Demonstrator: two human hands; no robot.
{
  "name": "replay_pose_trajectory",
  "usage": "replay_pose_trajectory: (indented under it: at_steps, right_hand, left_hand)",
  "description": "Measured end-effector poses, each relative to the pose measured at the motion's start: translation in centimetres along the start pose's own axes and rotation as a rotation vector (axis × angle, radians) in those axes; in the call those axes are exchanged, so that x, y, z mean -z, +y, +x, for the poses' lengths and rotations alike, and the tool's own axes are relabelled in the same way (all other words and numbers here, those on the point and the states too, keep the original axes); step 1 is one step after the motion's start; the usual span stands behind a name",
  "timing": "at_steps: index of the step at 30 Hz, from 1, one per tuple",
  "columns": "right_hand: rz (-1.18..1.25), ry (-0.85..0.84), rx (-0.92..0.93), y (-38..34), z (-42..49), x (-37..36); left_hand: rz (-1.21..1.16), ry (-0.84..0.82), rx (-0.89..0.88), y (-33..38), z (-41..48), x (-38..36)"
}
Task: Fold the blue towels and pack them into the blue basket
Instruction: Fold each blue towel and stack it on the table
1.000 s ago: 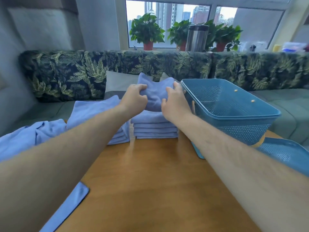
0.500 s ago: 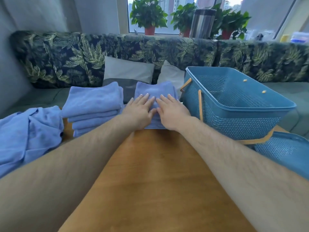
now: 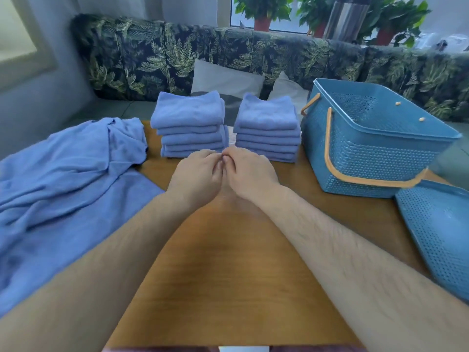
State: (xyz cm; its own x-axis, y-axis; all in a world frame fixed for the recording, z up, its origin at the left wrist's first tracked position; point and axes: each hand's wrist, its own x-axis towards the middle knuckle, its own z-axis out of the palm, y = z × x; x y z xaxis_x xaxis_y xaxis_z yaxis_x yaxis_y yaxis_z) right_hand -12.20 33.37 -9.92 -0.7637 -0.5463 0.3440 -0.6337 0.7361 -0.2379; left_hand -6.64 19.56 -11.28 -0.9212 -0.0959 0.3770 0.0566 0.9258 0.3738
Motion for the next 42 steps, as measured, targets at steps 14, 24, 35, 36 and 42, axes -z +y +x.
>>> replay_pose_trajectory:
  at_steps: [14, 24, 35, 36, 42]
  right_hand:
    - [0.065, -0.185, 0.287, -17.0, 1.8, -3.5]
    - [-0.01, -0.34, 0.286, -20.5, 3.0, -6.5]
    - [0.554, -0.35, -0.11, -20.2, 3.8, -6.4]
    - [0.722, -0.396, -0.278, -20.4, 3.9, -6.0]
    - [0.947, -0.271, -0.415, -17.3, 2.4, -4.8]
  left_hand:
    - [0.283, 0.022, 0.358, -11.4, -9.2, 10.6]
    - [0.587, -0.175, 0.579, -17.7, -7.5, 11.9]
    - [0.133, -0.096, 0.404, -14.0, -8.5, 11.8]
    - [0.002, -0.125, 0.33, -12.6, -9.2, 11.6]
    - [-0.299, 0.001, 0.328, -9.2, -10.1, 11.3]
